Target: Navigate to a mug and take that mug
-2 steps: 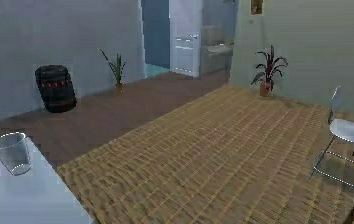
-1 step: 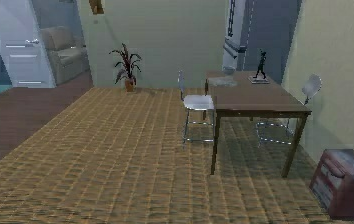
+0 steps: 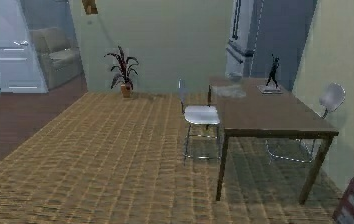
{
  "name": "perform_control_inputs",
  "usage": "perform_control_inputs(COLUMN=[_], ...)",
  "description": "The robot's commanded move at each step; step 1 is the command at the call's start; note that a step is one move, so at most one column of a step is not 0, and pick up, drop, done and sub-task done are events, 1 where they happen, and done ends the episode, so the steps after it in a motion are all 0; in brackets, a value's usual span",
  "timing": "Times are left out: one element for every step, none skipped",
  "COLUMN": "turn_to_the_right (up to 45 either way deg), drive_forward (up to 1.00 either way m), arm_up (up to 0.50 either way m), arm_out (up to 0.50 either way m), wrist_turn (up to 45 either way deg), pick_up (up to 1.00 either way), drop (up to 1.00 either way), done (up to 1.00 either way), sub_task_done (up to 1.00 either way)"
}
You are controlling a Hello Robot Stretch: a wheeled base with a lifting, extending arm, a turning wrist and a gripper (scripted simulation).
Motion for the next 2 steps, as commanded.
perform_control_inputs(turn_to_the_right=[33.0,0.0], drive_forward=[0.0,0.05], arm_up=[0.0,0.0], arm_out=[0.0,0.0], wrist_turn=[0.0,0.0], pick_up=[0.0,0.0], drop=[0.0,0.0], done=[0.0,0.0], sub_task_done=[0.0,0.0])
